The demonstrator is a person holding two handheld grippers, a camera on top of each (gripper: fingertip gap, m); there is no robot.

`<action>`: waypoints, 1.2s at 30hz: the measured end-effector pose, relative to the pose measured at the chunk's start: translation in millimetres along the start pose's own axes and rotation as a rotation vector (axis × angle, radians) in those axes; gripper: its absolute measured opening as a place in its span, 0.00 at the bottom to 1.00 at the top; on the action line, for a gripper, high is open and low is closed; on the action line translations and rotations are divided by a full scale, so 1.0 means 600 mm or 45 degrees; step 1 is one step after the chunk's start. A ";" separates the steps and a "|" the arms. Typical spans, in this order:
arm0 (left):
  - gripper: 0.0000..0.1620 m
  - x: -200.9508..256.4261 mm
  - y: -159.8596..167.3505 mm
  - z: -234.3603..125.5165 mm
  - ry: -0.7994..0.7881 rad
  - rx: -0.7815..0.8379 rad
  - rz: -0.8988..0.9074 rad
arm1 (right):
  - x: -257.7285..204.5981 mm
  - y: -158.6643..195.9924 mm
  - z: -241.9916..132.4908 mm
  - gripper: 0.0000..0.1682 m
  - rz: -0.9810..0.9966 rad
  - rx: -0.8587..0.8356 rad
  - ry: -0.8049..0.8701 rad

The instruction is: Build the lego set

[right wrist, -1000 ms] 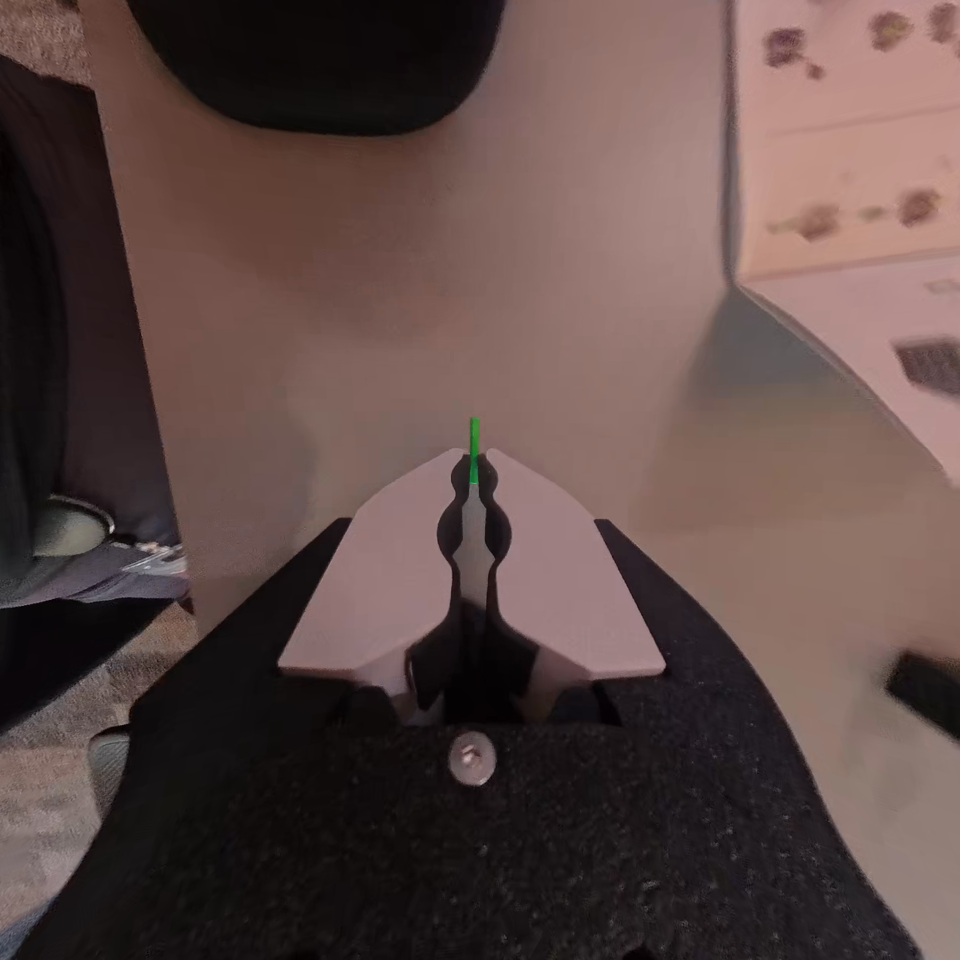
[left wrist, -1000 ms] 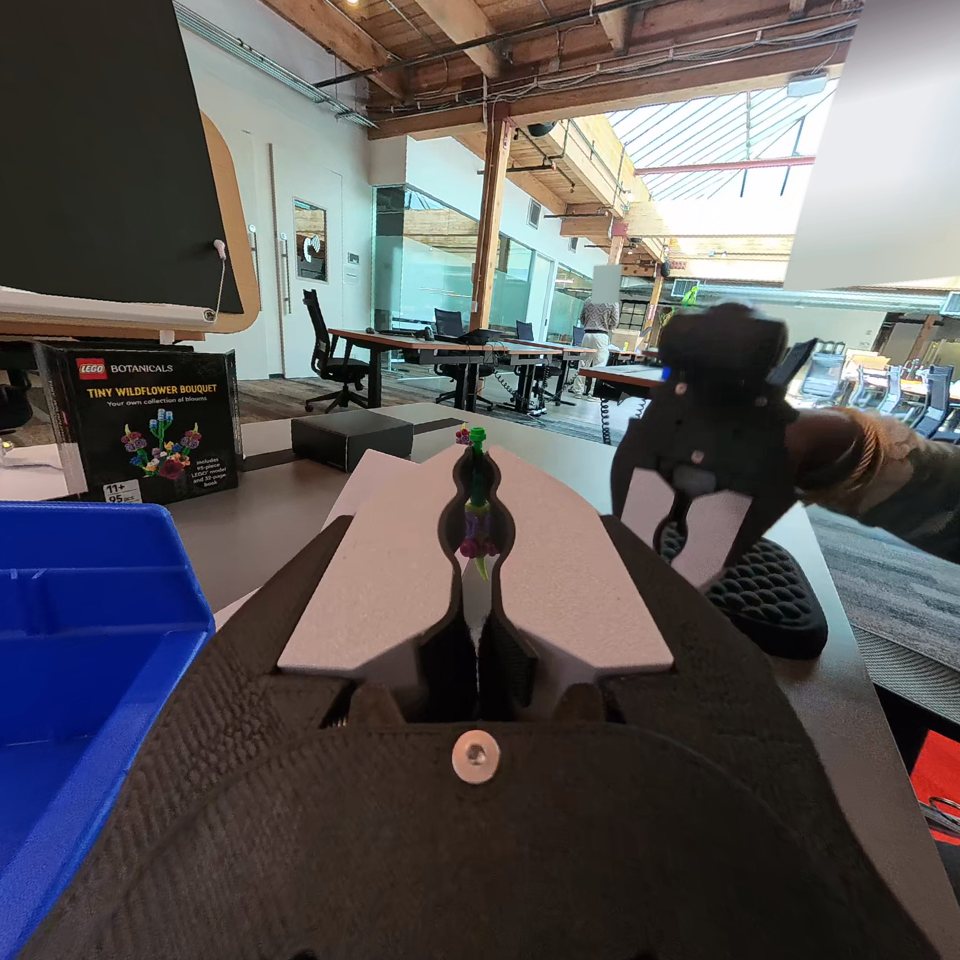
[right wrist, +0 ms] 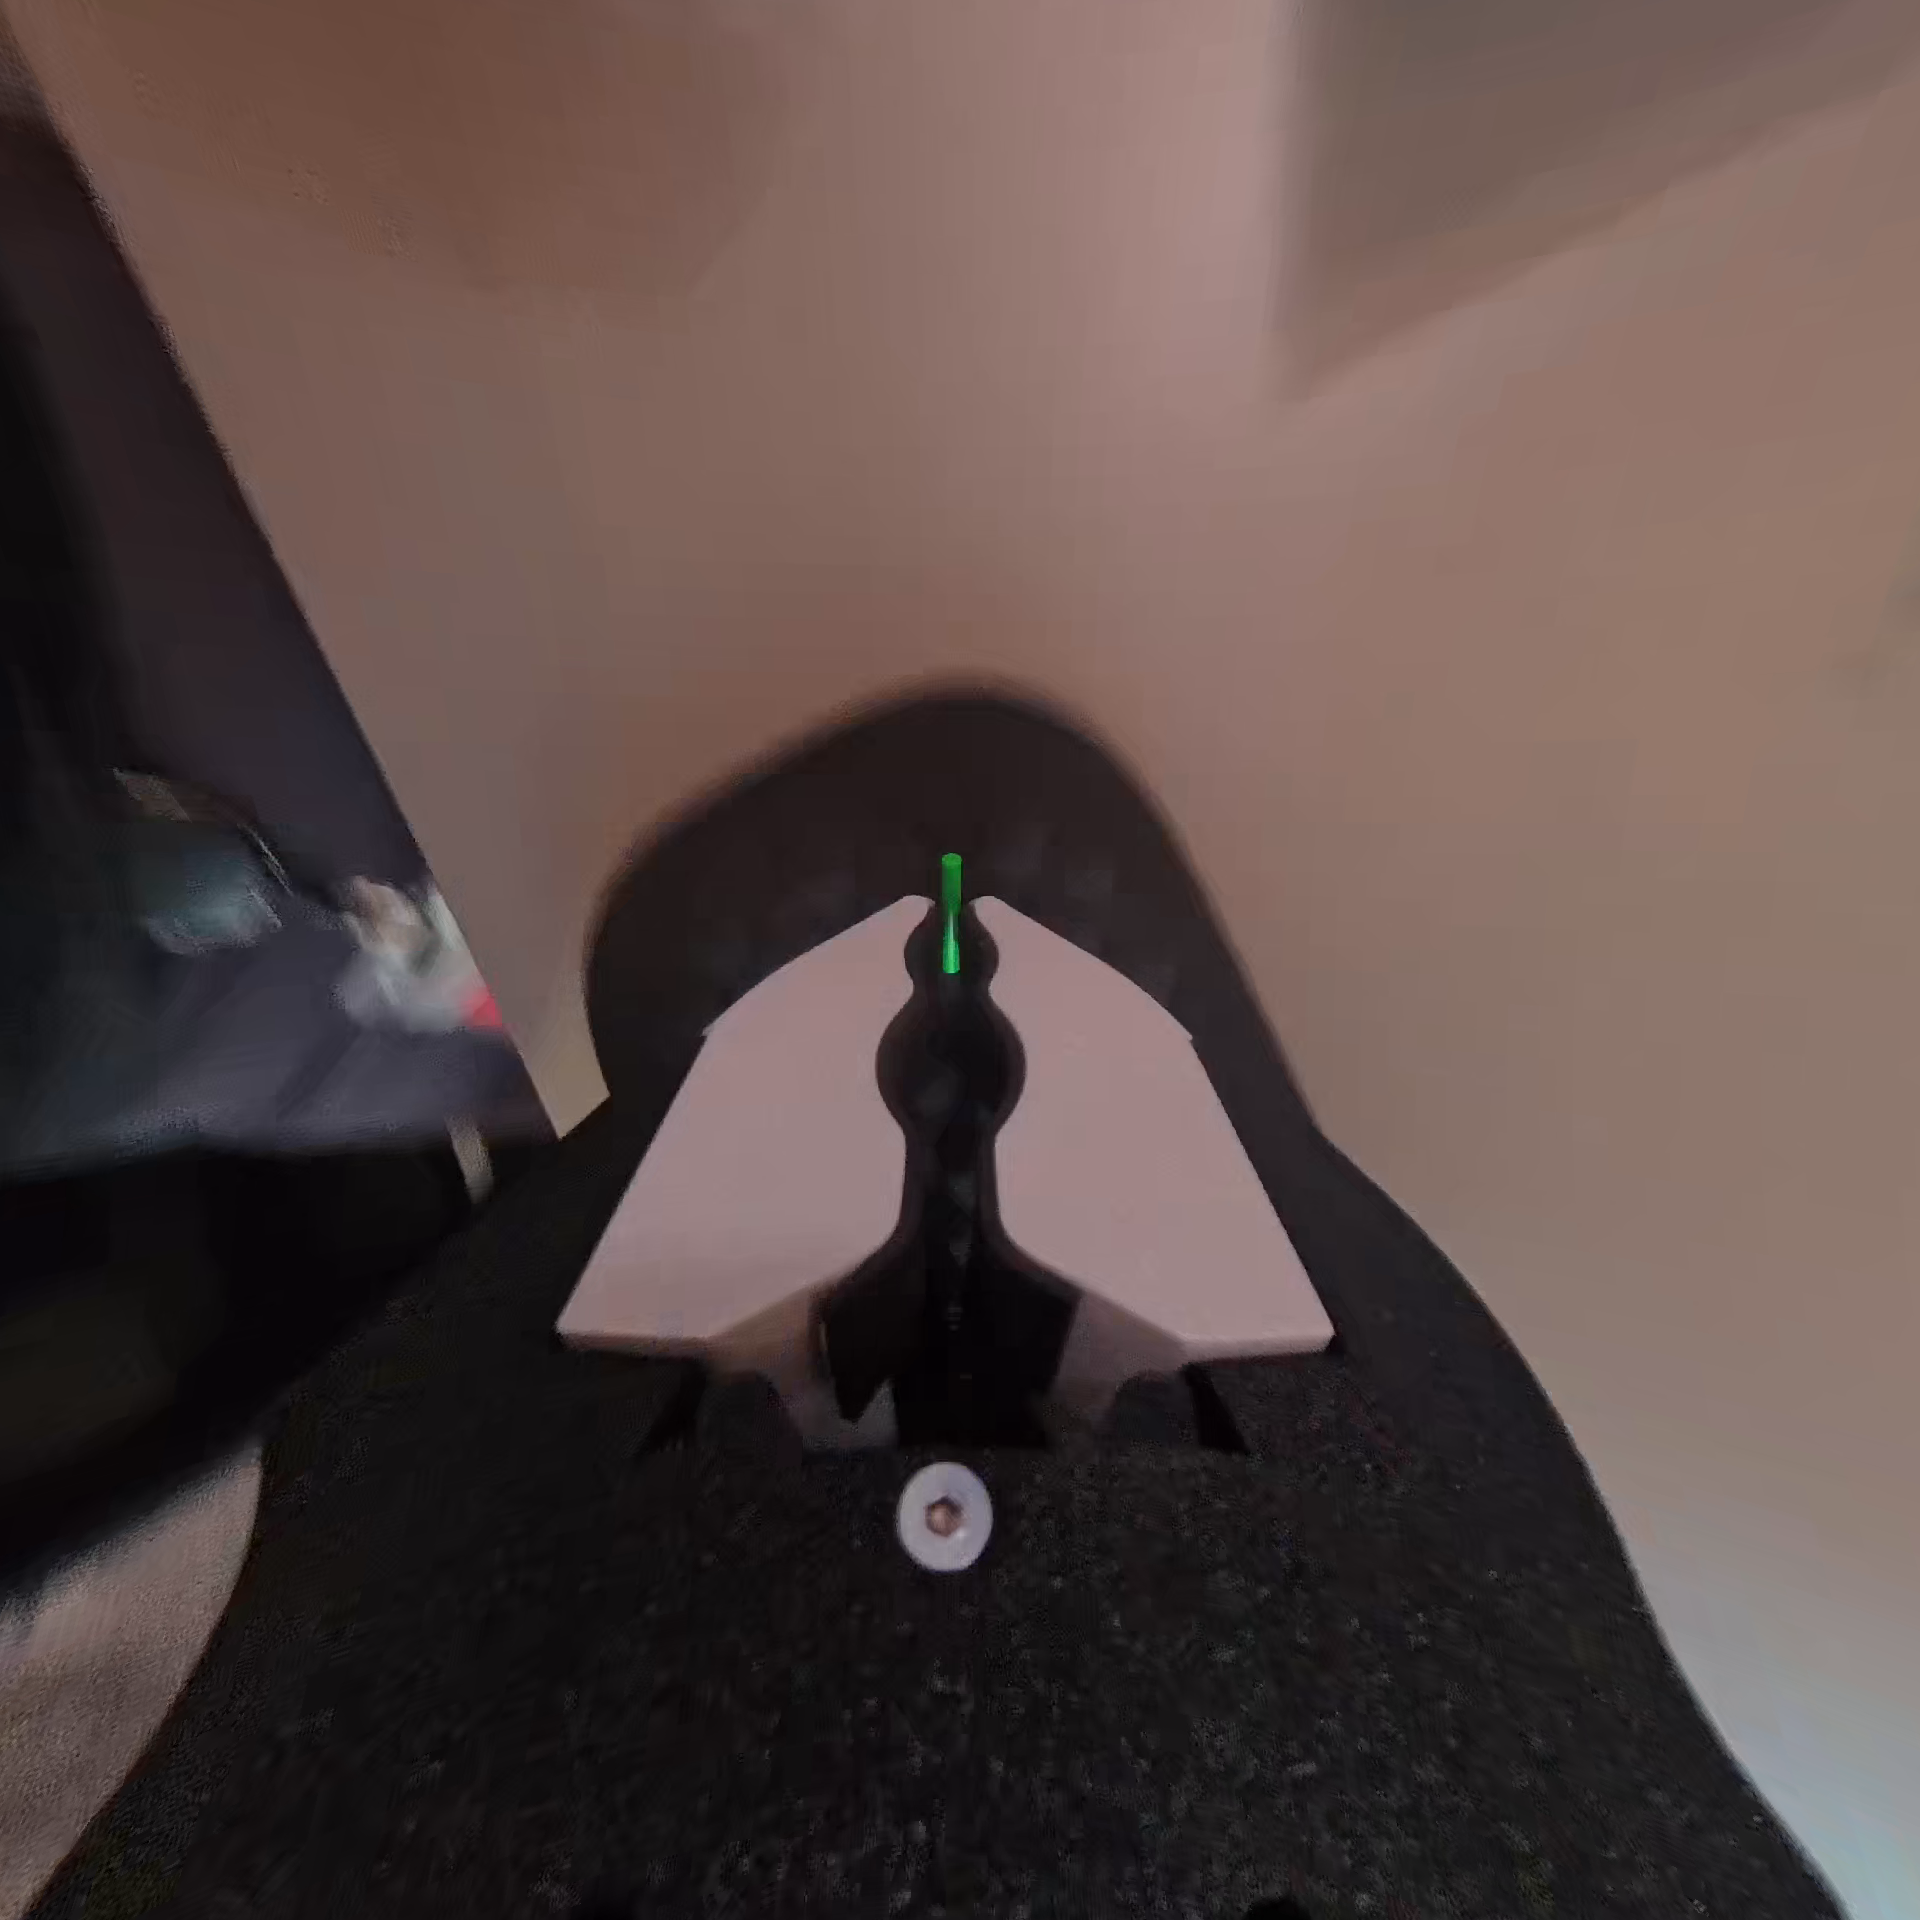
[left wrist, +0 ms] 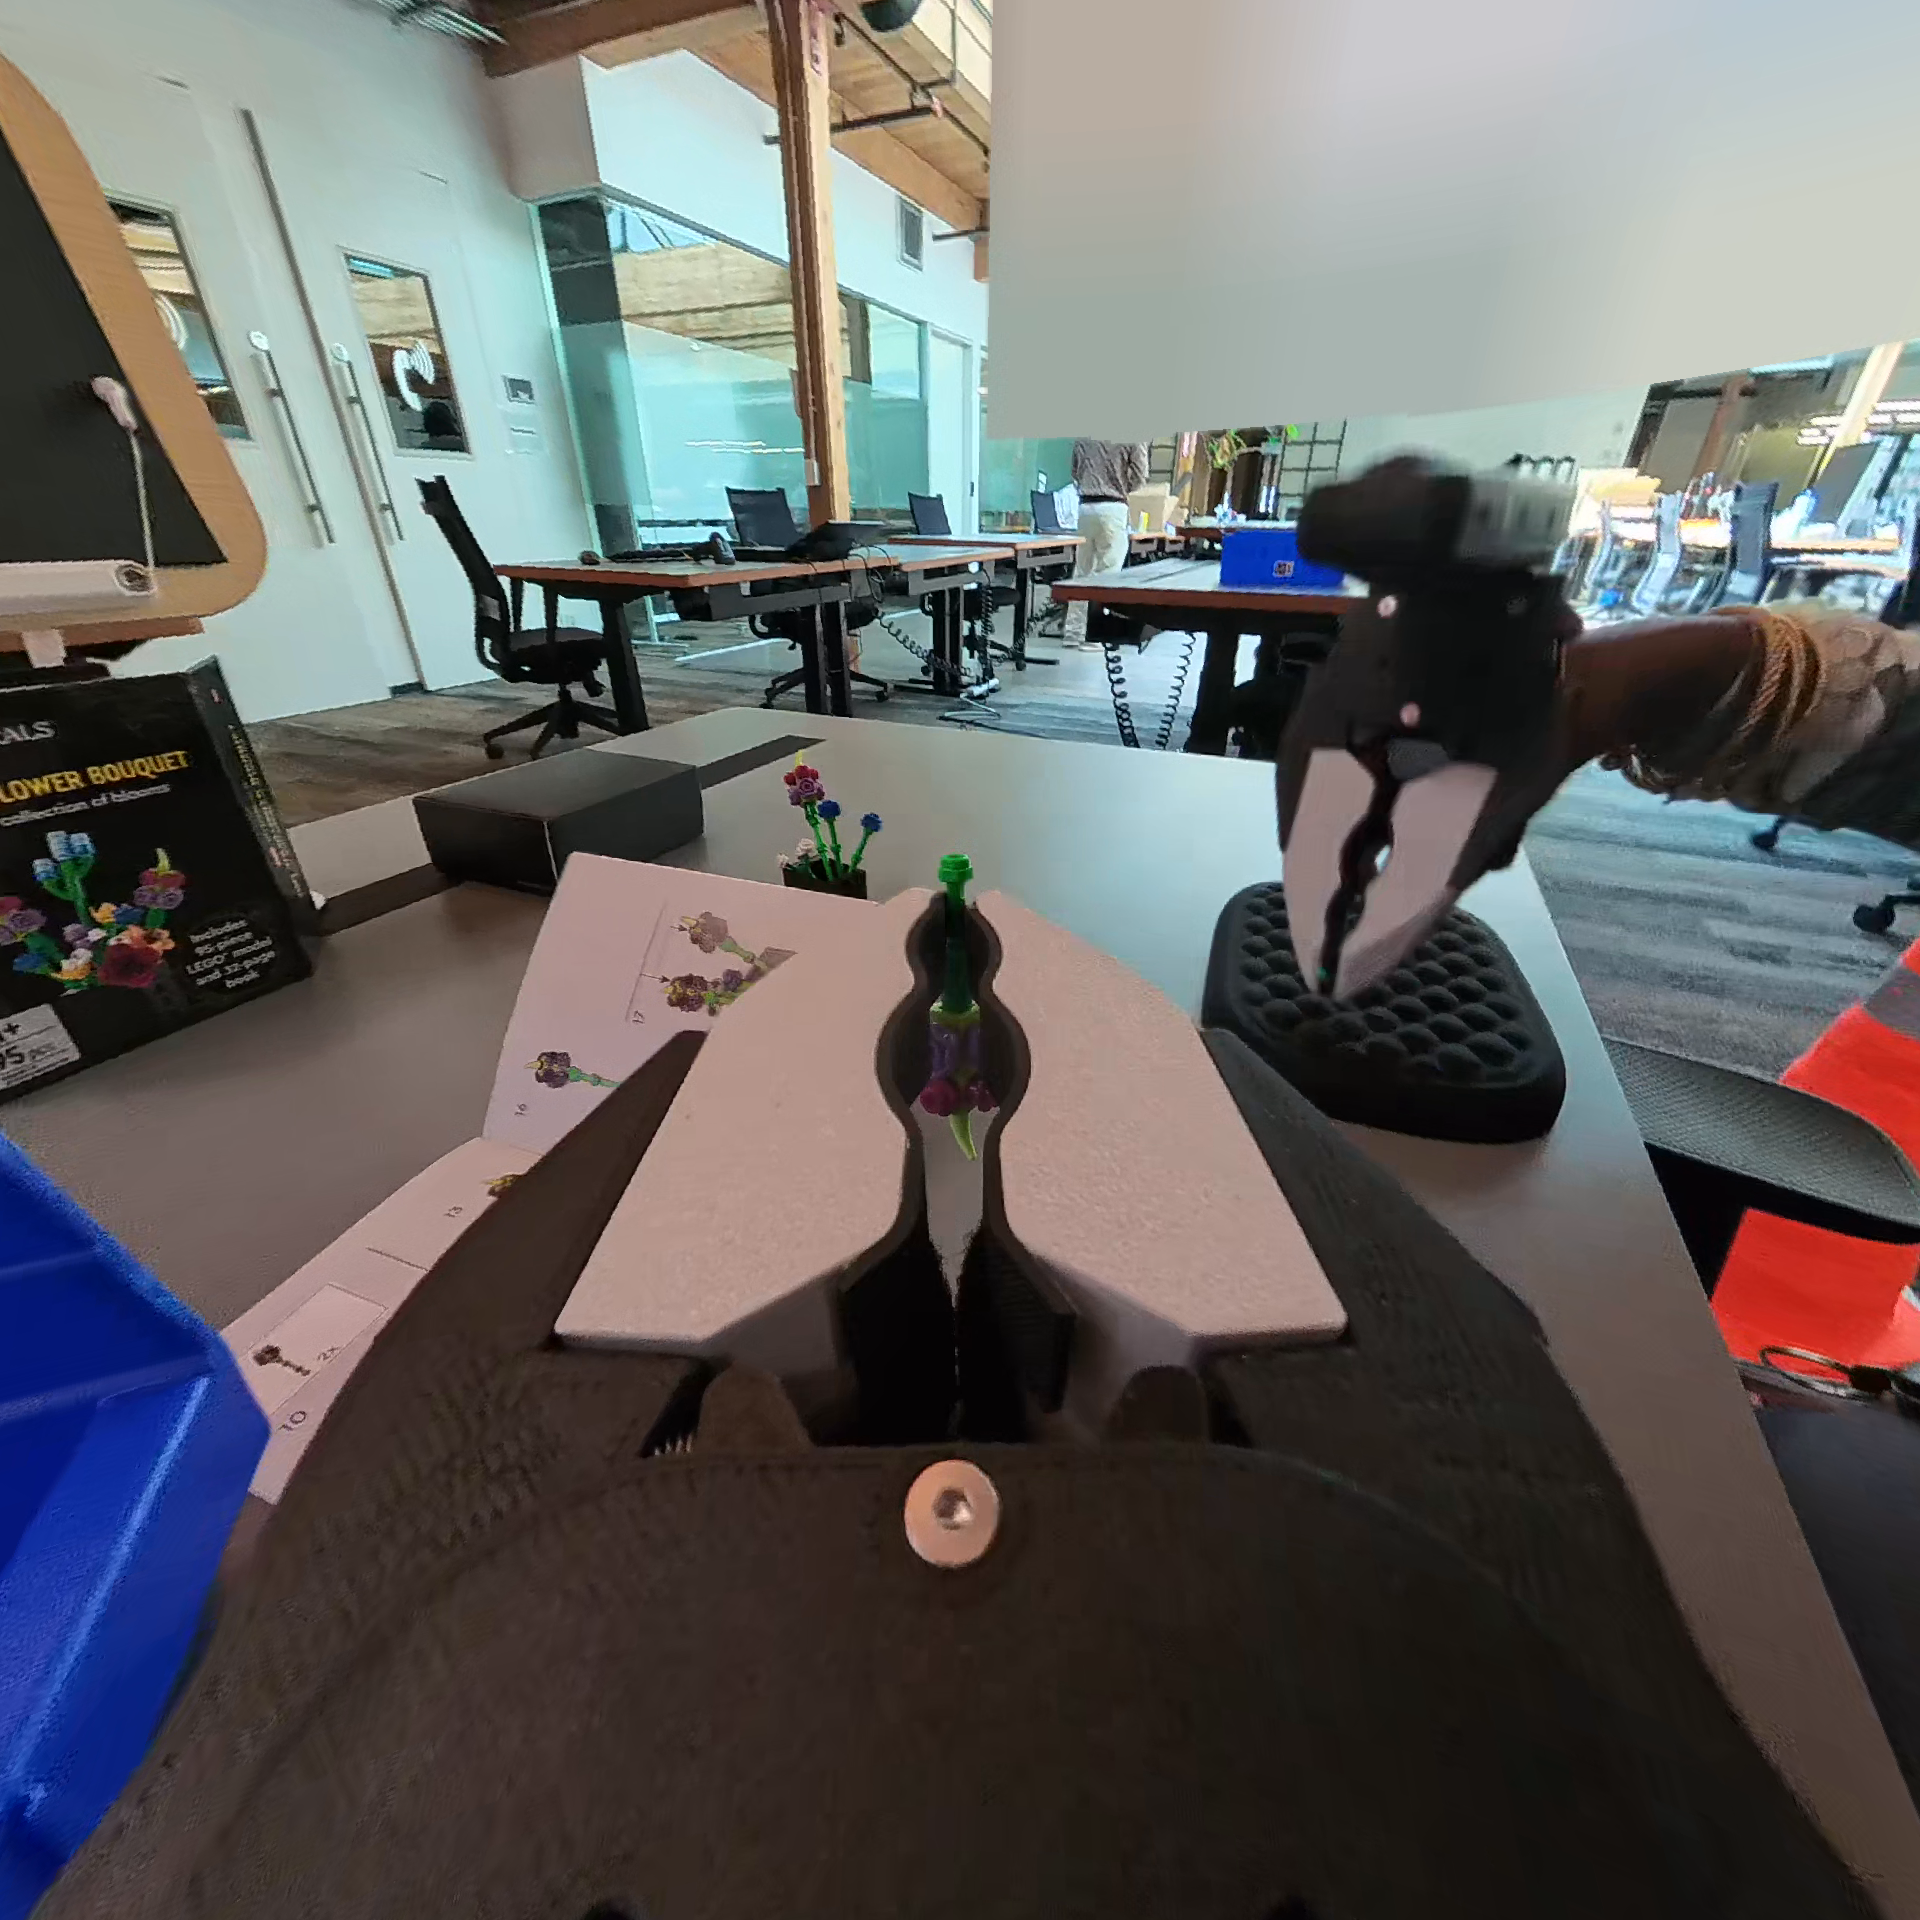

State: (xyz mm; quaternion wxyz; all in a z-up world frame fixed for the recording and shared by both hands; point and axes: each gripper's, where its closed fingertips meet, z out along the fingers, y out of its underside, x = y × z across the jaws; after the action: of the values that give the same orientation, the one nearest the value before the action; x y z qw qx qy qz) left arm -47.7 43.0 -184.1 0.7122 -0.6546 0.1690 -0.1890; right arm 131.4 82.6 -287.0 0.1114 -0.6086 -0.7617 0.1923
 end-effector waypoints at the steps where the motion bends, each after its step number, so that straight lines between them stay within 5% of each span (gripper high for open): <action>1: 0.02 0.003 0.002 0.002 0.010 -0.014 0.006 | -0.004 -0.046 -0.014 0.02 0.052 0.269 -0.055; 5: 0.02 0.009 0.008 0.006 0.057 -0.048 -0.061 | -0.021 -0.229 -0.141 0.02 0.201 1.486 -0.380; 8: 0.02 0.010 0.012 0.007 0.101 -0.065 -0.163 | -0.018 -0.293 -0.152 0.02 0.275 1.841 -0.611; 15: 0.02 0.020 0.025 0.006 0.235 -0.132 -0.404 | -0.013 -0.378 -0.075 0.02 0.368 1.761 -0.901; 31: 0.02 0.030 0.049 0.010 0.321 -0.263 -0.589 | 0.000 -0.341 -0.011 0.02 0.361 1.400 -0.812; 36: 0.01 0.032 0.058 0.013 0.326 -0.308 -0.605 | 0.003 -0.328 -0.006 0.02 0.399 1.433 -0.896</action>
State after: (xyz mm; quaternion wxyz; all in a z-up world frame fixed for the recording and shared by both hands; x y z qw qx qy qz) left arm -25.3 42.9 -218.0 0.5376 -0.7267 0.1207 -0.4101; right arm -41.5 48.2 -199.5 0.1275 -0.4623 -0.4394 0.7596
